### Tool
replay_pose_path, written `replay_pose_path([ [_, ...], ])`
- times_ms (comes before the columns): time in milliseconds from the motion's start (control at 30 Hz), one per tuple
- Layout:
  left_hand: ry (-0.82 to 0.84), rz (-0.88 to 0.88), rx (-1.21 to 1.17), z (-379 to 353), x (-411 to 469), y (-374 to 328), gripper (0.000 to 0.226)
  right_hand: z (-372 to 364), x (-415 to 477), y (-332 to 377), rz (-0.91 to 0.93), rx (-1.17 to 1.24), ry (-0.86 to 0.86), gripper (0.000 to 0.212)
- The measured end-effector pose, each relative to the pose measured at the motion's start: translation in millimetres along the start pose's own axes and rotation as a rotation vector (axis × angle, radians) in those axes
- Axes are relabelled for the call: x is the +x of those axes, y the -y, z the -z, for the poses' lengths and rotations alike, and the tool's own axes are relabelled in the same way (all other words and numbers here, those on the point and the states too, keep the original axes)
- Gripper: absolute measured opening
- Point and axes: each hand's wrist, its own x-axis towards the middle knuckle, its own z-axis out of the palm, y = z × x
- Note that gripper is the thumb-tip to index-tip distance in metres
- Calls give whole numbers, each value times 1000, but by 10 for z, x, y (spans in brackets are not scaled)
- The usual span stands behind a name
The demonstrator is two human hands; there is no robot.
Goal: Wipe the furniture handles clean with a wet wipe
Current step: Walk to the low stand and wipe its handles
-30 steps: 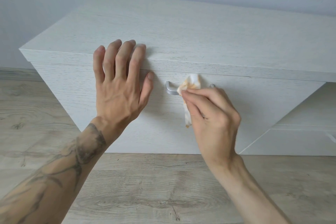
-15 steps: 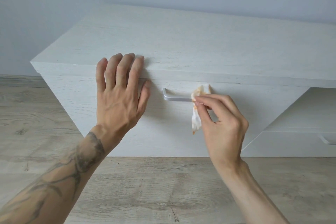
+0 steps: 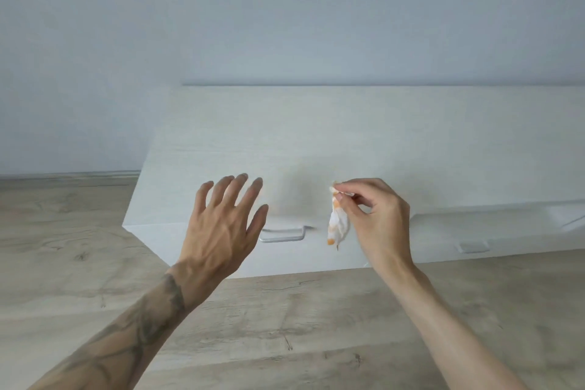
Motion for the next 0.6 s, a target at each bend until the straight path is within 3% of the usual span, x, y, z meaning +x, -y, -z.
replay_pose_path([
  [167,106,-91,-44,1373,760,-519,57,946,541,996,-118,-23,12,13],
  [267,197,-171,-76,2194,1223,-834,50,1624,848,1636,-176,-44,-6,15],
  [367,298,-239,-74,2948,1684,-1172,57,2329,1093,2238,-230,-74,-28,17],
  [600,353,-411,-92,4354,2691,-2271,62,4108,1396,3263,-293,-136,-163,15],
])
